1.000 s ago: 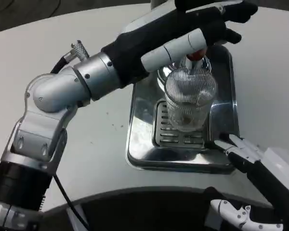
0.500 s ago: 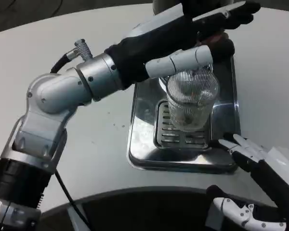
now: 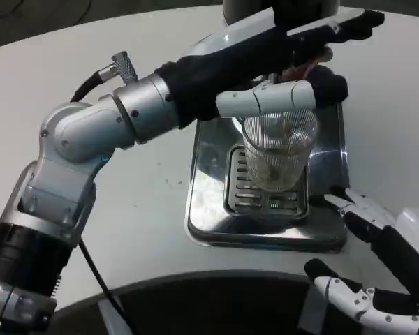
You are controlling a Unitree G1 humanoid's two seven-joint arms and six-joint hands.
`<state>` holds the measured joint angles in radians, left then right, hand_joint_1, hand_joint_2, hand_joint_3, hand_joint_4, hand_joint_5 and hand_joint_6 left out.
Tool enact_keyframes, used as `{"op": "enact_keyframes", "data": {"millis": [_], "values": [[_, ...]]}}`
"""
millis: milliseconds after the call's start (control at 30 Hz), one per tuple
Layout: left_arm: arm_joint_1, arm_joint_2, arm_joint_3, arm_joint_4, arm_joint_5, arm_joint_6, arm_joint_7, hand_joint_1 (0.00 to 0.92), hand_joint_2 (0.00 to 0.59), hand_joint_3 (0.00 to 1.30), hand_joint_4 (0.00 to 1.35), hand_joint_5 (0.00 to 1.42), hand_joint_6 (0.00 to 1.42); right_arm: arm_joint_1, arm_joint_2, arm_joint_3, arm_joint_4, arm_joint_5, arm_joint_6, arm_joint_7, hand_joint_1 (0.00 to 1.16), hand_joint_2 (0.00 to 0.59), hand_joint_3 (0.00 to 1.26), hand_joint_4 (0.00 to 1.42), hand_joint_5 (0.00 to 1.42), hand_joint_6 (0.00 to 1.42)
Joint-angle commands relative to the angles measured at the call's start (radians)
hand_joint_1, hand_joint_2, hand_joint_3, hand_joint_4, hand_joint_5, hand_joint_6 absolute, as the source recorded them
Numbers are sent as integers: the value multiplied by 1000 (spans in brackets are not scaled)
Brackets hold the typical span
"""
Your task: Grasp the cup under the faucet to collect the drink, then remove the cup.
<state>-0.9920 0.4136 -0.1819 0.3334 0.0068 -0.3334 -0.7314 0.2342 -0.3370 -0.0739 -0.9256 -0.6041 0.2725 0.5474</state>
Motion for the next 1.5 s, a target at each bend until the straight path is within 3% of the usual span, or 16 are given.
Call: {"op": "enact_keyframes", "data": {"millis": [33, 133, 200, 333, 500, 733, 1000, 1300, 1500], "values": [[38, 3, -60, 25, 59, 8, -42, 0, 73, 55, 0, 13, 59, -7, 27, -28, 28, 75, 23, -36, 441, 358, 59, 0, 3, 0], [41, 4, -59, 20, 63, 2, -38, 0, 73, 57, 0, 13, 60, -19, 41, -37, 39, 114, 38, -62, 587, 293, 26, 2, 48, 1], [43, 5, -59, 17, 64, 0, -36, 0, 74, 60, 0, 13, 60, -23, 48, -41, 45, 135, 41, -83, 628, 284, 18, 10, 70, 24], [47, 10, -55, 8, 64, -5, -26, 0, 77, 64, 0, 13, 60, -40, 86, -57, 67, 195, 48, -137, 642, 276, 14, 12, 85, 30], [52, 14, -53, -4, 63, -7, -16, 0, 77, 65, 0, 17, 60, -60, 96, -64, 106, 245, 37, -180, 658, 254, 0, 12, 88, 33], [59, 20, -51, -21, 61, -8, -7, 0, 81, 69, 0, 33, 61, -128, 94, -84, 230, 341, -35, -242, 675, 236, 0, 12, 97, 22], [62, 26, -47, -41, 63, -2, -8, 0, 81, 75, 0, 37, 61, -193, 90, -72, 358, 392, -137, -301, 678, 236, 0, 12, 97, 8], [65, 32, -37, -66, 64, -1, -3, 0, 81, 69, 0, 46, 61, -282, 52, -50, 509, 456, -251, -295, 738, 230, 0, 0, 86, 0], [62, 41, -32, -77, 67, 7, -8, 0, 85, 67, 0, 47, 61, -317, 42, -27, 568, 465, -291, -306, 787, 218, 0, 0, 76, 0]]}}
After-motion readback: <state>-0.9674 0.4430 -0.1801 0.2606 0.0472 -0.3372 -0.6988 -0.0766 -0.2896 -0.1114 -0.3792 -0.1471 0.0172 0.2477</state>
